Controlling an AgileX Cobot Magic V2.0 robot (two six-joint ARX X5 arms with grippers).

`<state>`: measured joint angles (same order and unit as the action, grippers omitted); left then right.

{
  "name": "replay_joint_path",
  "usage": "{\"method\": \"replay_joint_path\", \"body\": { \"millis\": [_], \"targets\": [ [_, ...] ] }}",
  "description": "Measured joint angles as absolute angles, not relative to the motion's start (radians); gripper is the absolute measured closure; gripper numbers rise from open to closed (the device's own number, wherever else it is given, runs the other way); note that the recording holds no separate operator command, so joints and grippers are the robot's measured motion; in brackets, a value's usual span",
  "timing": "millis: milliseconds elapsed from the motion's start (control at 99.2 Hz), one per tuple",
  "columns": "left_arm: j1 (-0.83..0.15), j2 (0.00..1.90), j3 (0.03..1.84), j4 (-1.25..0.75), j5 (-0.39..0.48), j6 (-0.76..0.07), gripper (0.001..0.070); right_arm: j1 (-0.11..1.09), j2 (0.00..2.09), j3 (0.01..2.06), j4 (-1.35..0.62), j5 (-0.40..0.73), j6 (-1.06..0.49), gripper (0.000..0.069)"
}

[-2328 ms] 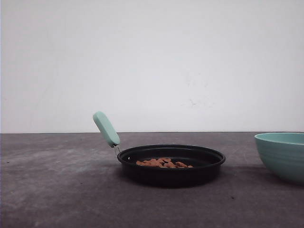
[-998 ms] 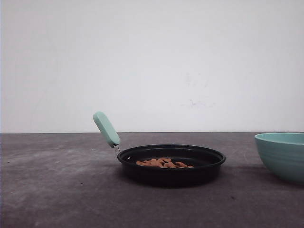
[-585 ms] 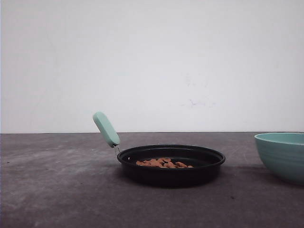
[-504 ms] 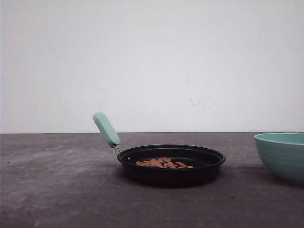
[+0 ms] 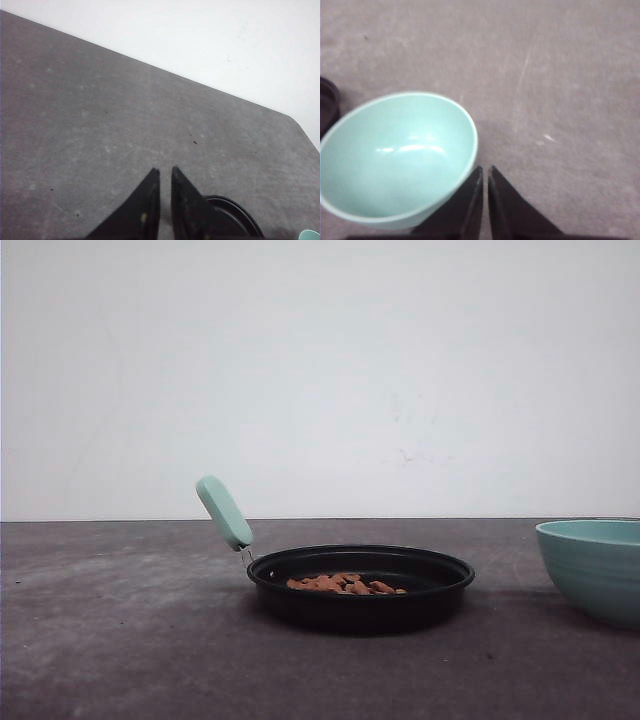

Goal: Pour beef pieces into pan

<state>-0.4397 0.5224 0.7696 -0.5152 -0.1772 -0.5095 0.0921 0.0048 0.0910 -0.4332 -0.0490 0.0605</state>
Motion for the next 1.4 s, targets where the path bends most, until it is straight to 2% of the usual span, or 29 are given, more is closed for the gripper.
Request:
{"method": "replay_joint_path", "body": {
  "millis": [202,1280,1401],
  "targets": [
    [-0.44,0.522,0.77,-0.515,-0.177,-0.509,0.0695,0.121,0.005,0.091,-0.434,-0.037,0.06,0.0675],
    [-0.44,0.521,0.77,-0.515,-0.177,-0.509,0.0695,0.121,0.005,0.091,-0.429,-0.029,0.06,0.0675],
    [-0.438,0.502,0.77,-0.52,-0.207,-0.447,0.0695,0.121,0.005,0.091,-0.429,-0.029,0.06,0.0675]
  ]
}}
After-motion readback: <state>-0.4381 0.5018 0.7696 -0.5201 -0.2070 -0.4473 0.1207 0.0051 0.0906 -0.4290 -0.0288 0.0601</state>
